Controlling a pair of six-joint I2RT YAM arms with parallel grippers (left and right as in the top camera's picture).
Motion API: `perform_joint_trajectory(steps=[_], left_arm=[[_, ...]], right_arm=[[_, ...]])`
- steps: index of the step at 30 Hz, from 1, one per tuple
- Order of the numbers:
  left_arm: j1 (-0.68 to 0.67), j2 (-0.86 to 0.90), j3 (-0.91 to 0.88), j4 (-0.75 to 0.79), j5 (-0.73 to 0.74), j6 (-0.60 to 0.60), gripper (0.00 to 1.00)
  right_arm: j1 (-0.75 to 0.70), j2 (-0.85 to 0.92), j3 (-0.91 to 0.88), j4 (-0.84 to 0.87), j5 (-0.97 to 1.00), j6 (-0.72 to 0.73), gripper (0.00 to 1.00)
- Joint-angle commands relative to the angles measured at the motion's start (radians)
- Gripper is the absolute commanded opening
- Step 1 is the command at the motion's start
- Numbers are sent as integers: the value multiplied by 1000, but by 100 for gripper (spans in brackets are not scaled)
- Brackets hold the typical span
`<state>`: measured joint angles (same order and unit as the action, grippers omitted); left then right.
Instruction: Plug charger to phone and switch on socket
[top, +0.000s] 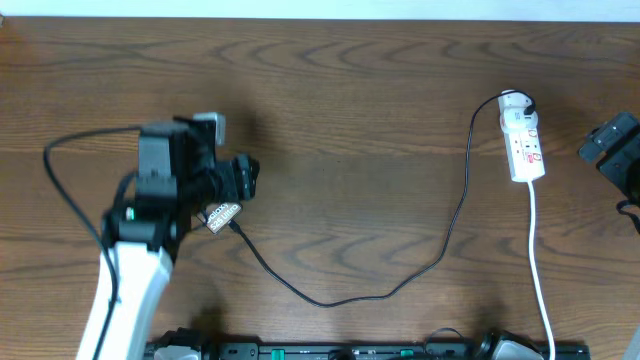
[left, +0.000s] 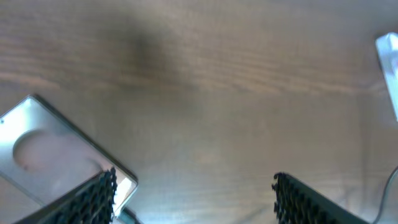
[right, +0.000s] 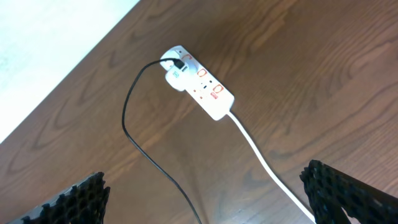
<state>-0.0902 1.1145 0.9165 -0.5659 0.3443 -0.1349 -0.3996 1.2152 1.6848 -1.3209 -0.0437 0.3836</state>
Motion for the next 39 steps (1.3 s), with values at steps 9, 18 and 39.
perform_joint_trajectory(steps=[9,18,39], left_arm=[[-7,-594,-746,999,-65,130,79],[4,-909,-912,840,-69,266,79],[124,-1111,-912,492,-345,44,79]], right_arm=[[3,-5,0,-1,15,13,99],[3,-5,0,-1,15,12,99],[3,-5,0,-1,15,12,99]])
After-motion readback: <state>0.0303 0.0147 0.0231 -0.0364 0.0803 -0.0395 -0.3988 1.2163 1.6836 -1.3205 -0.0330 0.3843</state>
